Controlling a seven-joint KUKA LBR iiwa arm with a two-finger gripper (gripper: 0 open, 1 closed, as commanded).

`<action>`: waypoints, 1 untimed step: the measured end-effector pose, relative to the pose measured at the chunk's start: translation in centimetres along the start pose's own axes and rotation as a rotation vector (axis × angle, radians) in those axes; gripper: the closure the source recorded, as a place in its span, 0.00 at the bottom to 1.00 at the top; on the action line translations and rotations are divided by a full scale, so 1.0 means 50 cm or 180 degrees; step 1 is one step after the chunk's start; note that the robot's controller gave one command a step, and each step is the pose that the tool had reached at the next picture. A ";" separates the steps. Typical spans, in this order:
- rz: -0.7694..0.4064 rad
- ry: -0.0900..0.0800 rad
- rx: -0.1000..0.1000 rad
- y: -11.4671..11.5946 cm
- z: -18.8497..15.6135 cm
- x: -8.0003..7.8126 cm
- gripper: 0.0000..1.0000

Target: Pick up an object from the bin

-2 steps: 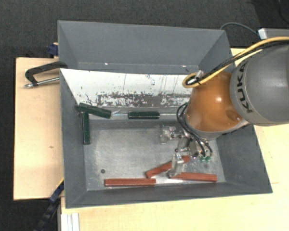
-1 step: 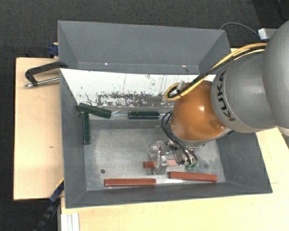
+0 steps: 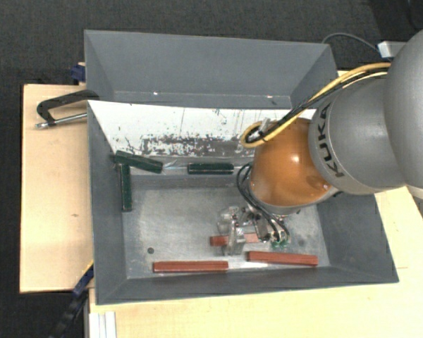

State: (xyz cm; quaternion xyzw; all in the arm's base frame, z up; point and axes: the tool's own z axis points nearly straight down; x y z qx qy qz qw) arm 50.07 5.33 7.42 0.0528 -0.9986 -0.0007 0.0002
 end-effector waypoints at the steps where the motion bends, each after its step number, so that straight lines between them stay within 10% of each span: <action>1: 0.0065 -0.0018 0.0003 -0.033 -0.268 -0.020 1.00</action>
Offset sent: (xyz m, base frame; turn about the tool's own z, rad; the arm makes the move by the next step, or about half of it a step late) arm 0.0000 0.0000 0.0000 0.0000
